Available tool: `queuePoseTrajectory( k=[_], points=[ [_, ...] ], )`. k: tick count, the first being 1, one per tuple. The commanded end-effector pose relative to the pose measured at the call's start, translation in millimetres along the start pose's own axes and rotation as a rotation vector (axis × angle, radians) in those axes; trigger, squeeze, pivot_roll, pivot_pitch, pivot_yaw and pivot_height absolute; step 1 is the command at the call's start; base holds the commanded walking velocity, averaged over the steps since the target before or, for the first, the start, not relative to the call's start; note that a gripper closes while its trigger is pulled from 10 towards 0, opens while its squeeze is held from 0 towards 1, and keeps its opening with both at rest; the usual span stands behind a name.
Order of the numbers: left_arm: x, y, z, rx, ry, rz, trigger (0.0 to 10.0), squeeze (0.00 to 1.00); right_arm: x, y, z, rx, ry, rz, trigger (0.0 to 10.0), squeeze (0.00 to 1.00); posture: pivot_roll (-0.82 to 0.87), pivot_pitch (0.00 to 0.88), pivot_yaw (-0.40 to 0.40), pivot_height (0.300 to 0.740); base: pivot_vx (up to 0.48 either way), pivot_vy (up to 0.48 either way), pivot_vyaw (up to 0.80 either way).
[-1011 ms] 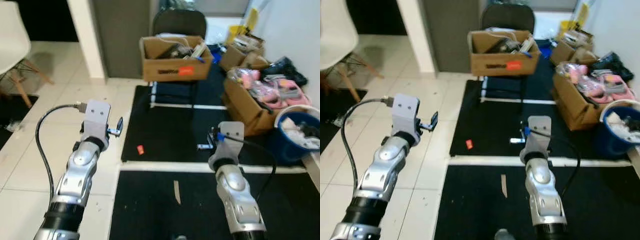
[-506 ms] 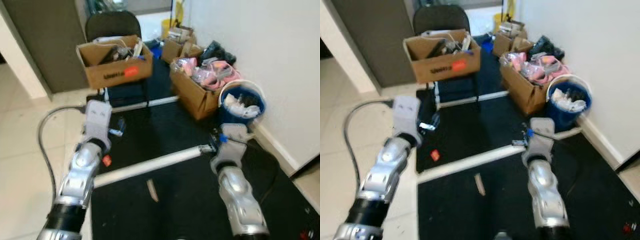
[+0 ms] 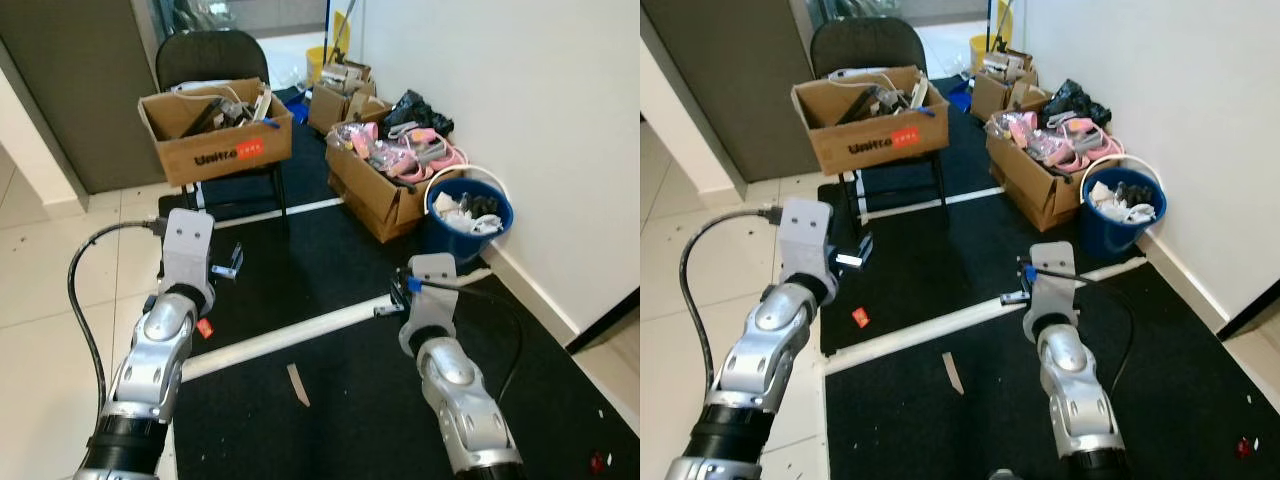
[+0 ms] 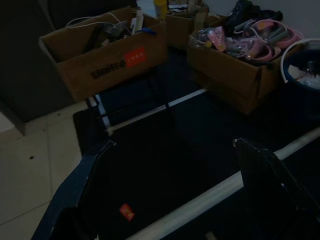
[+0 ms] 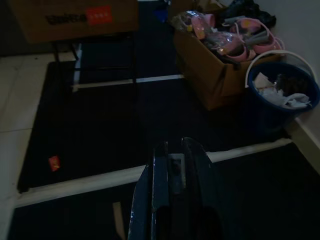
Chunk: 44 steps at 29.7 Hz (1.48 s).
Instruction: Picking trash to rubbish bin
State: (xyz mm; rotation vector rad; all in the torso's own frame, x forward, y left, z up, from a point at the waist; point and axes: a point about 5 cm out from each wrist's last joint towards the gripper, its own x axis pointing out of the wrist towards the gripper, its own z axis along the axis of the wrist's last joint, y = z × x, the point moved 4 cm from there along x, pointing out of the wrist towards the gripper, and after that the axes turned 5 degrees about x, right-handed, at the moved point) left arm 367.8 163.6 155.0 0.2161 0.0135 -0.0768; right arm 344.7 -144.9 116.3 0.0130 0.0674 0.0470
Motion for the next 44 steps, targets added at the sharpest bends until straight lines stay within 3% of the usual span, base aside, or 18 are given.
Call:
queuePoseTrajectory(
  k=[1, 44],
  points=[
    [-1.2, -0.2, -8, -0.010, 0.035, 0.001, 10.0, 0.00, -1.5, 0.3, -8, 0.004, 0.032, 0.003, 10.0, 0.00, -0.04, 0.149, 0.034, 0.740, 0.364, 0.000, 0.00],
    [-1.7, -1.2, -11, -0.017, 0.051, -0.004, 10.0, 0.00, 1.6, -1.2, -18, 0.011, 0.045, -0.010, 10.0, 0.00, -0.03, 0.137, 0.032, 0.740, 0.401, 0.000, 0.00]
  ],
)
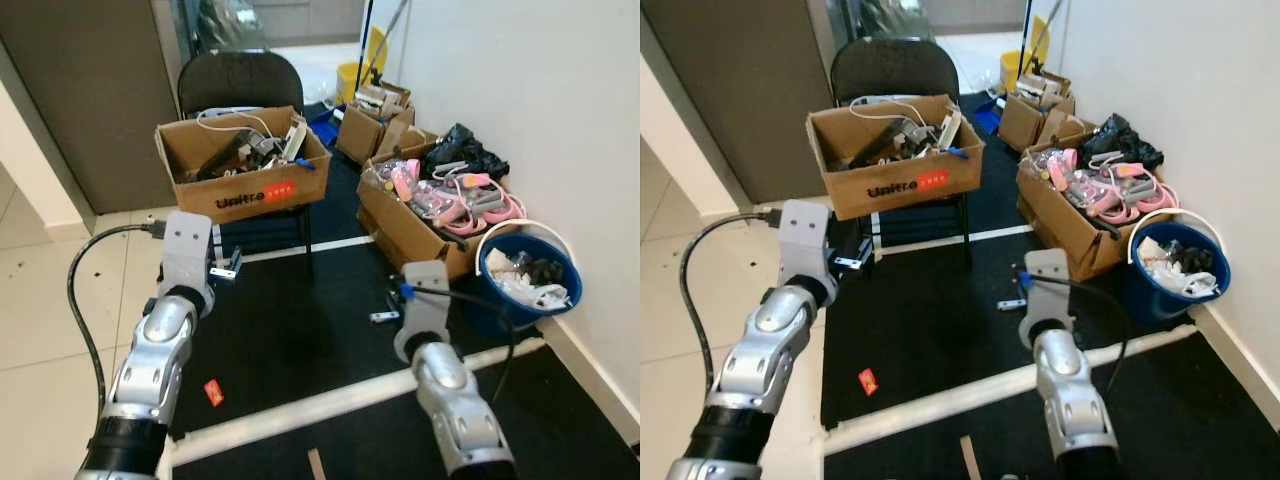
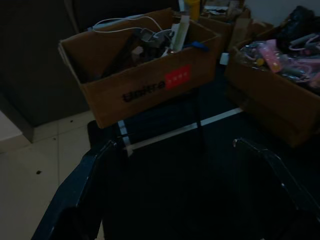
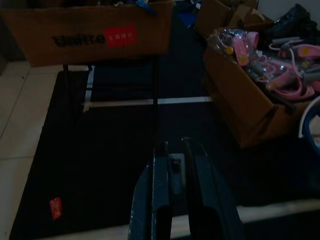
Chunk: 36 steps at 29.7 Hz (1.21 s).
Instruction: Picking trash to rubbish bin
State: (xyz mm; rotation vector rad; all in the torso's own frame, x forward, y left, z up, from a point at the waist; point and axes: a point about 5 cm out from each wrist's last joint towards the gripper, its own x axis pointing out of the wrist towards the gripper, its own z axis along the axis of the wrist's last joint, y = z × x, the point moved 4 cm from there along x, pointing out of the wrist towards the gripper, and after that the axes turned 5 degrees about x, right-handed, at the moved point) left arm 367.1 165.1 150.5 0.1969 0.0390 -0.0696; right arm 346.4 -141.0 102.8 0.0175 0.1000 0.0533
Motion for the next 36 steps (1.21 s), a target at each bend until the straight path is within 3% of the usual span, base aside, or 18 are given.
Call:
queuePoseTrajectory(
  k=[1, 17, 26, 36],
  points=[
    [-0.9, -2.0, -6, 0.001, 0.024, -0.010, 10.0, 0.00, -0.7, -4.5, -4, 0.007, 0.005, -0.016, 10.0, 0.00, -0.03, 0.137, 0.032, 0.740, 0.405, 0.000, 0.00],
    [-2.3, -7.8, -7, -0.001, 0.020, -0.046, 10.0, 0.00, 7.8, -0.7, 9, 0.057, -0.073, -0.032, 10.0, 0.00, -0.02, 0.111, 0.037, 0.740, 0.405, 0.000, 0.00],
    [-2.5, -10.9, -8, -0.001, 0.023, -0.062, 10.0, 0.00, 10.5, 3.8, 28, 0.087, -0.169, -0.006, 10.0, 0.00, -0.02, 0.107, 0.038, 0.740, 0.405, 0.000, 0.00],
    [-1.8, -11.3, -7, 0.001, 0.020, -0.063, 10.0, 0.00, 15.7, 7.4, 35, 0.084, -0.191, 0.000, 10.0, 0.00, -0.02, 0.113, 0.038, 0.740, 0.406, 0.000, 0.00]
  ],
)
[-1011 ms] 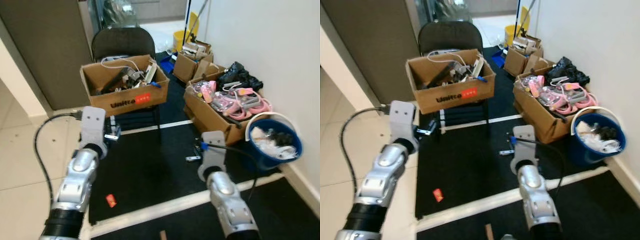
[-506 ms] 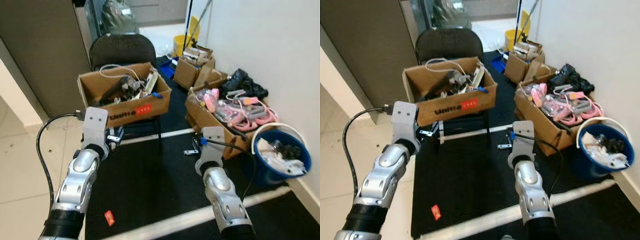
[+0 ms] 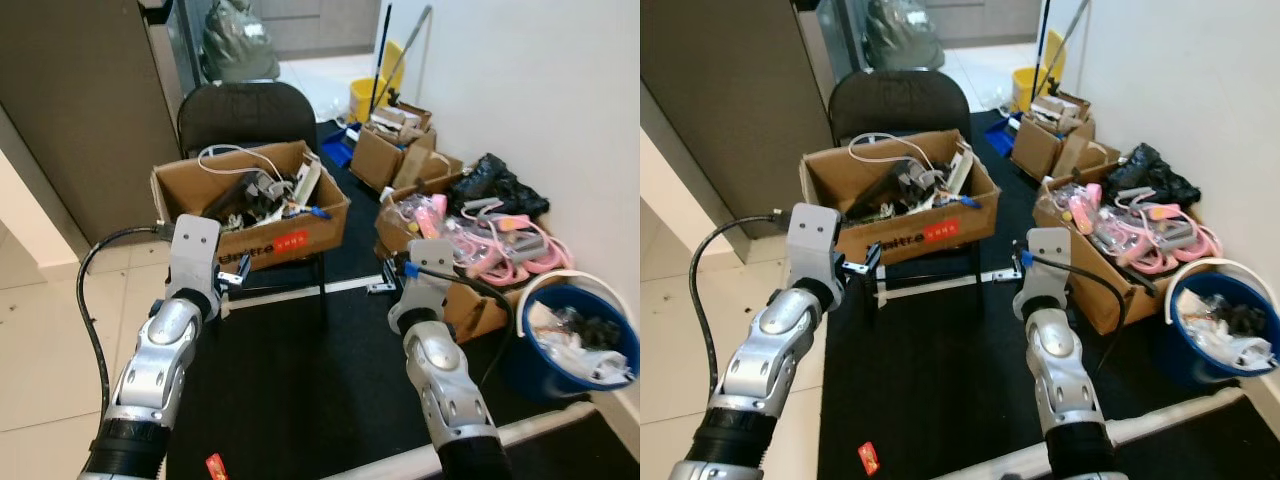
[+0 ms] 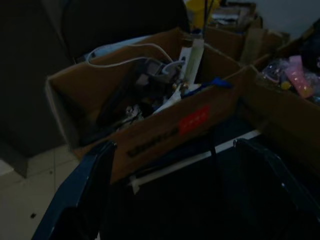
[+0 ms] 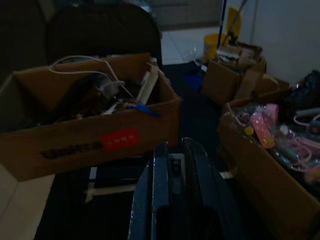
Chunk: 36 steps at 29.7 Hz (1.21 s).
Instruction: Picking trash to rubbish bin
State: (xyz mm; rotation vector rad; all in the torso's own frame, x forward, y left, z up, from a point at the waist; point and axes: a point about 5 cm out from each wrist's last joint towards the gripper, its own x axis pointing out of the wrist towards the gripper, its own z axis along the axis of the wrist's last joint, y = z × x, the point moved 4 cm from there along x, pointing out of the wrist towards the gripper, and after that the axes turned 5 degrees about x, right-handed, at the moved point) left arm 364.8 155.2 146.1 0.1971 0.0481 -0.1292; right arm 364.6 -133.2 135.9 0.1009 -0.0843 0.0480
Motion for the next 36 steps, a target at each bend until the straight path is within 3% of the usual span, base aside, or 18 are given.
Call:
queuePoseTrajectory(
  k=[1, 22, 31, 36],
  points=[
    [-0.2, -0.5, -5, -0.001, 0.017, -0.002, 10.0, 0.00, 1.1, 0.5, 0, 0.005, -0.006, 0.001, 10.0, 0.00, -0.02, 0.120, 0.035, 0.740, 0.405, 0.000, 0.00],
    [-0.1, -0.9, -4, -0.007, 0.017, 0.004, 10.0, 0.00, 2.9, 7.7, -4, -0.046, 0.006, 0.052, 10.0, 0.00, -0.01, 0.131, 0.025, 0.740, 0.411, 0.000, 0.00],
    [-0.3, -0.3, -3, -0.003, 0.014, 0.007, 10.0, 0.00, 4.5, 18.2, -2, -0.062, -0.005, 0.096, 10.0, 0.00, -0.01, 0.126, 0.022, 0.740, 0.413, 0.000, 0.59],
    [-0.2, 0.0, -3, 0.000, 0.010, 0.007, 10.0, 0.00, 6.8, 18.0, -2, -0.027, -0.007, 0.086, 10.0, 0.00, 0.00, 0.108, 0.019, 0.740, 0.413, 0.000, 0.00]
  ],
)
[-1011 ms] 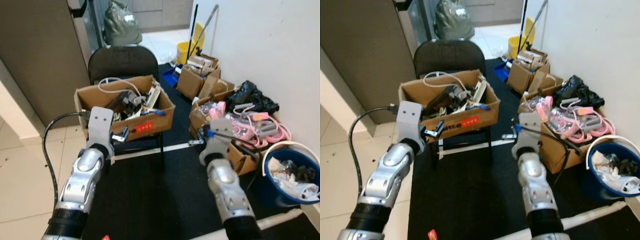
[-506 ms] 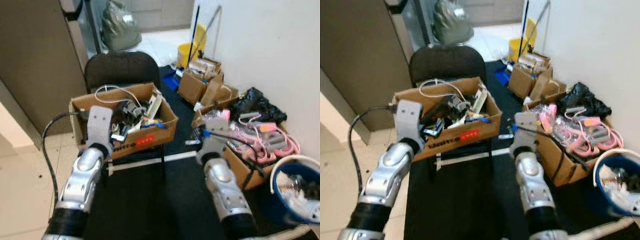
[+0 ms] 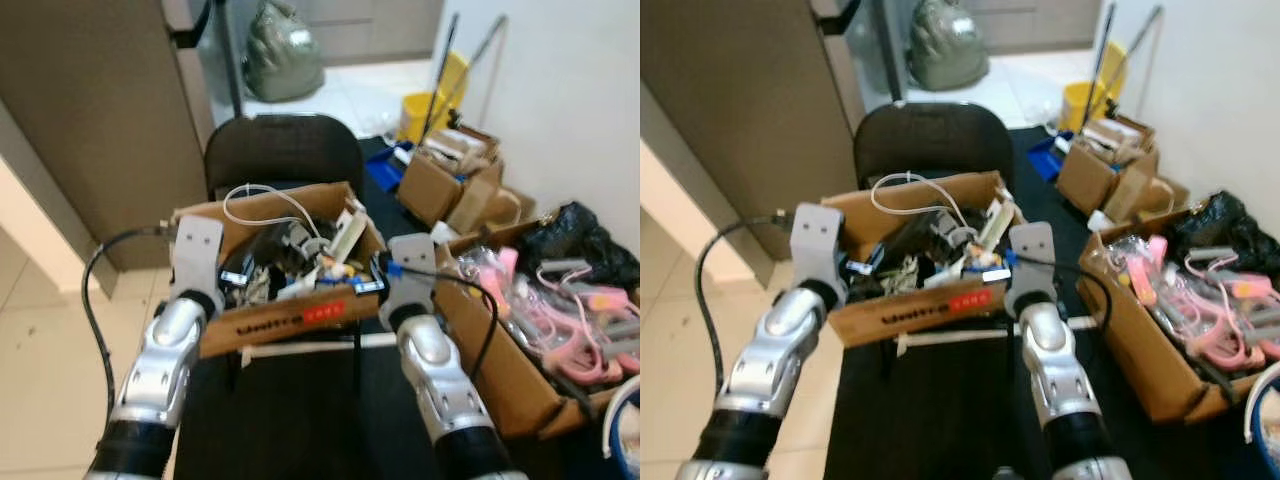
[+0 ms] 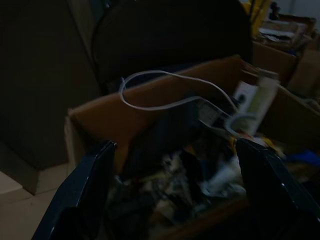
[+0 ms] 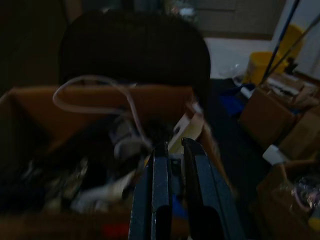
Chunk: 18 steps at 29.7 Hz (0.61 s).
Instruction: Picking trash to rubbish bin
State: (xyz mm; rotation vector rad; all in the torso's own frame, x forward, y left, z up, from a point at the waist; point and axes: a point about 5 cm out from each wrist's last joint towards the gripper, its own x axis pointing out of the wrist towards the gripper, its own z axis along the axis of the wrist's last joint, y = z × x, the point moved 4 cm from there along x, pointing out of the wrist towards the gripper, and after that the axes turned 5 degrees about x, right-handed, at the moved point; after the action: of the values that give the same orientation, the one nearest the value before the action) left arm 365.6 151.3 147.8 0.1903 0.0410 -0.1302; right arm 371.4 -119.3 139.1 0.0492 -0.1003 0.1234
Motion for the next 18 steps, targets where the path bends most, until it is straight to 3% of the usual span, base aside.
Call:
queuePoseTrajectory(
  k=[1, 9, 18],
  points=[
    [-1.3, 3.4, -5, 0.007, 0.018, 0.008, 10.0, 0.00, -0.5, 4.4, -3, 0.022, 0.003, 0.008, 10.0, 0.00, 0.00, 0.108, 0.019, 0.740, 0.416, 0.000, 0.00],
    [5.6, 6.3, 5, 0.018, -0.007, 0.002, 10.0, 0.00, 4.9, 7.3, -1, 0.033, -0.006, 0.009, 10.0, 0.00, 0.01, 0.086, 0.023, 0.740, 0.422, 0.000, 0.00],
    [3.1, 0.5, 3, 0.025, -0.002, -0.027, 10.0, 0.00, 5.3, 7.2, -4, 0.030, 0.004, 0.002, 10.0, 0.00, 0.02, 0.091, 0.024, 0.740, 0.423, 0.000, 0.00]
  ],
)
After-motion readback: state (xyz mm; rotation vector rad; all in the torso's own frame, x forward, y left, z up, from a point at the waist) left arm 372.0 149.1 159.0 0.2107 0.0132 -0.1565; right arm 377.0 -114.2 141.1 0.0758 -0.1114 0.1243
